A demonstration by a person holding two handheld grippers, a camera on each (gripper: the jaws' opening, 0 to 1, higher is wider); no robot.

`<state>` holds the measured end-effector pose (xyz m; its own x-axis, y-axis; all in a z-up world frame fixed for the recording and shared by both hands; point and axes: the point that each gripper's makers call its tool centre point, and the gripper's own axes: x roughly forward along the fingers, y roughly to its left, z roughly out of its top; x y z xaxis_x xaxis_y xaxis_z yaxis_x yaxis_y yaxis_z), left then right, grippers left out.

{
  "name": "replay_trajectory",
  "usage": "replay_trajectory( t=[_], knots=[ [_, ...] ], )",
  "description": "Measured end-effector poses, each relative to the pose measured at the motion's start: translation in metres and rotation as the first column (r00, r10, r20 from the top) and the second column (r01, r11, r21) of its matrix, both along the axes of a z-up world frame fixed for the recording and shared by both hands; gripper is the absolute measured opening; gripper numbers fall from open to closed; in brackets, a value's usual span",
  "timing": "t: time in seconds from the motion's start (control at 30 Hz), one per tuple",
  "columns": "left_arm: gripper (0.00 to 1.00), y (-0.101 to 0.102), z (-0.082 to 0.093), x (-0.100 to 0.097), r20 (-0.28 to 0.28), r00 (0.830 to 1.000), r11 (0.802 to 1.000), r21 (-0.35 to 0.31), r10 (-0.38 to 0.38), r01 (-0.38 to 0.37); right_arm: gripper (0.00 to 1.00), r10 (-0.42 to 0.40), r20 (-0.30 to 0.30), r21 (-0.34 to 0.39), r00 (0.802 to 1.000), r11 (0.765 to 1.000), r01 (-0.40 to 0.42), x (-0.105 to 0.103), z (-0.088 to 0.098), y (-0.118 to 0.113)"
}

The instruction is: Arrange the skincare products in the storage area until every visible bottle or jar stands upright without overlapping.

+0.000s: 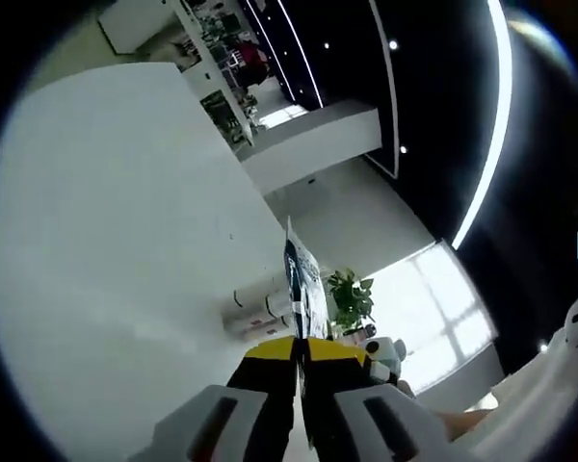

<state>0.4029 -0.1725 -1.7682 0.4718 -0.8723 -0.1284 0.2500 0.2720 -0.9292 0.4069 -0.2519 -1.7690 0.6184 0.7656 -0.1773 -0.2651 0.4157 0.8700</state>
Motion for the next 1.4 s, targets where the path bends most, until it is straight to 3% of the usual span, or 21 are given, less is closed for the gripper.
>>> replay_trajectory(
  t=[0.2, 0.3, 0.43, 0.7, 0.97, 1.4],
  knots=[
    [0.01, 0.003, -0.016, 0.022, -0.020, 1.000, 0.999, 0.034, 0.012, -0.012, 0.00, -0.035, 0.001, -0.075, 0.999, 0.997, 0.035, 0.019, -0.016, 0.002],
    [0.01, 0.002, -0.027, 0.035, -0.022, 1.000, 0.998, 0.065, 0.014, -0.013, 0.00, -0.062, 0.007, -0.155, 0.998, 0.986, 0.062, 0.033, -0.031, 0.001],
    [0.01, -0.001, -0.044, 0.049, -0.044, 0.999, 0.996, 0.086, 0.011, -0.007, 0.00, -0.091, -0.017, -0.201, 0.996, 0.976, 0.086, 0.043, -0.046, -0.001],
    [0.01, -0.005, -0.067, 0.061, -0.079, 0.997, 0.995, 0.104, 0.009, -0.001, 0.00, -0.138, -0.059, -0.265, 0.989, 0.957, 0.118, 0.053, -0.070, -0.005],
    [0.01, -0.007, -0.091, 0.068, -0.115, 0.993, 0.992, 0.125, 0.019, -0.004, 0.00, -0.154, -0.053, -0.342, 0.987, 0.931, 0.127, 0.061, -0.090, -0.008],
    [0.00, -0.012, -0.109, 0.077, -0.132, 0.990, 0.985, 0.171, 0.049, -0.026, 0.01, -0.172, -0.036, -0.445, 0.984, 0.885, 0.138, 0.067, -0.112, -0.014]
  ],
)
